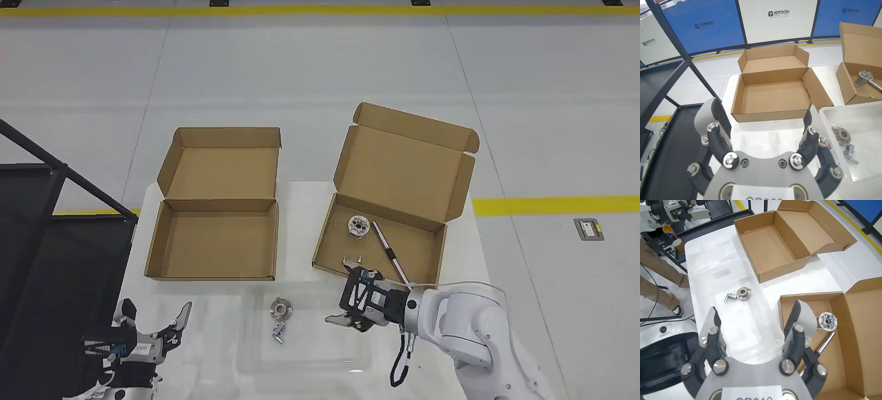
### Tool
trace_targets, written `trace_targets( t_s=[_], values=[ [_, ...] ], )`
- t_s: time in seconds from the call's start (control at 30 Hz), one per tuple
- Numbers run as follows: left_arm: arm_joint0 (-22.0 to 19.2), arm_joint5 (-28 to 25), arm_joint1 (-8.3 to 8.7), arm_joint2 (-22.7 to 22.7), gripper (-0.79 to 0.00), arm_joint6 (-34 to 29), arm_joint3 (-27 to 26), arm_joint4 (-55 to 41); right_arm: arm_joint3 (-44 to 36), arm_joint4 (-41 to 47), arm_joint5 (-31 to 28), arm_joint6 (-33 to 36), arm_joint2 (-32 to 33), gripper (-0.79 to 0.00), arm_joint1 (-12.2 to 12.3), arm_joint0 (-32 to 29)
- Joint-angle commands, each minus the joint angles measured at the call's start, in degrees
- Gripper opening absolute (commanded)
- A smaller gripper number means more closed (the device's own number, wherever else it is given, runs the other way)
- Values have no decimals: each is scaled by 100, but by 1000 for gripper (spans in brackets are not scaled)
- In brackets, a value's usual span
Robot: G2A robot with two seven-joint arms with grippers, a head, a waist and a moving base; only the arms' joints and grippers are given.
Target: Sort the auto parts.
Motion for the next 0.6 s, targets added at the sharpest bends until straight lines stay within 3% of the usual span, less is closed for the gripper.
trace_targets(
  t_s=[0.0,0.17,0.33,0.47,0.57],
  values=[
    [0,0,0,0,0,0,0,0,0,0,-1,0,0,0,0,0],
    [-2,-46,-2,26,0,-21,-9,-39,0,0,-1,0,0,0,0,0],
    [-170,-257,0,226,0,-165,-232,380,-155,-373,-472,-767,-197,0,26,47],
    [-297,-804,55,154,0,-106,-423,981,-394,-1041,-670,-1534,-334,0,56,28],
    [-477,-1611,132,-37,0,-159,-526,1363,-533,-1467,-739,-1966,-426,0,84,-56]
  ],
)
